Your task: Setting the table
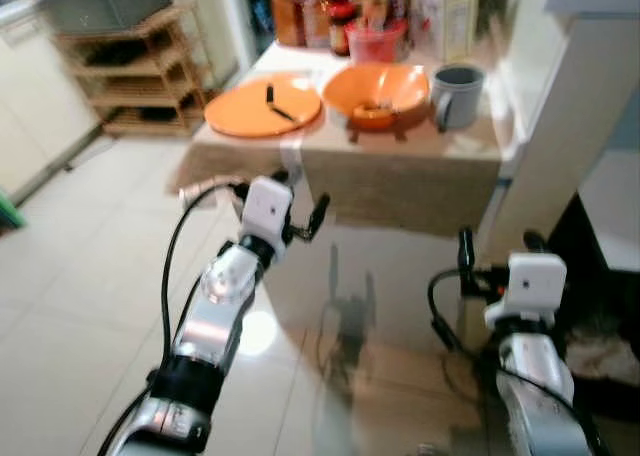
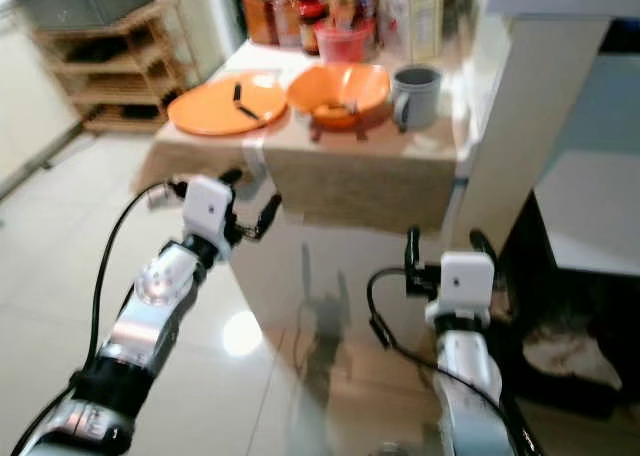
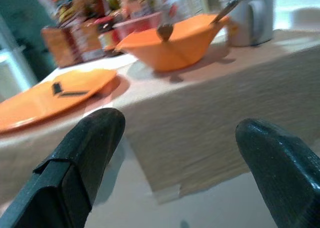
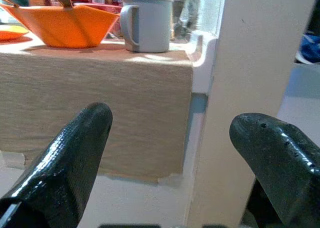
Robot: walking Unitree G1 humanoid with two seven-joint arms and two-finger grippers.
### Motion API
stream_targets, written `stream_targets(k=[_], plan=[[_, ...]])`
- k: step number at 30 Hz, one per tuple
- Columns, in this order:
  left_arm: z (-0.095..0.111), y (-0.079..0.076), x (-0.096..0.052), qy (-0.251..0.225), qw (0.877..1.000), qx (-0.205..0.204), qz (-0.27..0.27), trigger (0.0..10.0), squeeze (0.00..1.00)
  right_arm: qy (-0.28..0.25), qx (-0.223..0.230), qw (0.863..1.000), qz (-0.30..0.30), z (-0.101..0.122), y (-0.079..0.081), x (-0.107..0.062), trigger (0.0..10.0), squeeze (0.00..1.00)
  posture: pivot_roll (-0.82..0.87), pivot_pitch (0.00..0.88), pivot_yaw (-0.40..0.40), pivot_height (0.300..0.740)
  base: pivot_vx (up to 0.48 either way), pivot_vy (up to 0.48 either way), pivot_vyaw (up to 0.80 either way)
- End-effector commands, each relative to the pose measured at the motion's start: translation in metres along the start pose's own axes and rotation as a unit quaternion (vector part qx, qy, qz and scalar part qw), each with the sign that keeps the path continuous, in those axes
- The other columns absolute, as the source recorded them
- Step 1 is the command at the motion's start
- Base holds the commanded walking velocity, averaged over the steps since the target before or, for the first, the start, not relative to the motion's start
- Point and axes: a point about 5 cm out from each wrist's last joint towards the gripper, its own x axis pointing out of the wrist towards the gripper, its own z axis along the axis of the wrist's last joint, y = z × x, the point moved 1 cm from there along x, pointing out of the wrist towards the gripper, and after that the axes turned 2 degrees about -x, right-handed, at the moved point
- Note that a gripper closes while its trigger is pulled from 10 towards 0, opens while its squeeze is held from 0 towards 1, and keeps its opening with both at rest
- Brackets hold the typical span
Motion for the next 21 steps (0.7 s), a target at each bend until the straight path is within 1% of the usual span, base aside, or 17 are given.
stream_targets(k=[1, 8, 15, 18, 19, 21], plan=[[-0.0001, 0.0117, -0.0028, 0.008, 1.0, 0.015, 0.011, 10.0, 0.0, 0.008, 0.015, 1.0, 0.011, -0.001, 0.0103, 0.0003, 10.0, 0.0, 0.02, 0.0, 0.119, 0.74, 0.439, 0.0, -0.78], [0.0018, 0.0104, 0.0, 0.009, 1.0, 0.016, 0.004, 10.0, 0.0, 0.01, 0.015, 1.0, 0.009, -0.0031, 0.0113, -0.0024, 10.0, 0.0, 0.01, 0.0, 0.126, 0.74, 0.446, 0.0, -0.78], [0.0022, 0.0085, 0.001, 0.011, 1.0, 0.017, -0.004, 10.0, 0.0, 0.012, 0.011, 1.0, 0.008, -0.0044, 0.0119, -0.0048, 10.0, 0.0, 0.01, 0.0, 0.132, 0.74, 0.451, 0.0, 0.0], [0.003, 0.0089, 0.0008, 0.004, 1.0, 0.005, -0.004, 10.0, 0.0, 0.018, 0.011, 1.0, 0.008, -0.0068, 0.0125, -0.0057, 10.0, 0.0, 0.01, 0.0, 0.134, 0.74, 0.451, 0.0, 0.0], [0.0034, 0.0093, 0.0006, 0.003, 1.0, 0.007, -0.002, 10.0, 0.0, 0.019, 0.011, 1.0, 0.008, -0.0075, 0.0125, -0.0058, 10.0, 0.0, 0.01, 0.0, 0.134, 0.74, 0.45, 0.0, 0.0], [0.0019, 0.0099, 0.0002, 0.008, 1.0, 0.005, 0.005, 10.0, 0.0, 0.021, 0.012, 1.0, 0.008, -0.0084, 0.0125, -0.0062, 10.0, 0.0, 0.01, 0.0, 0.136, 0.74, 0.409, 0.251, 0.0]])
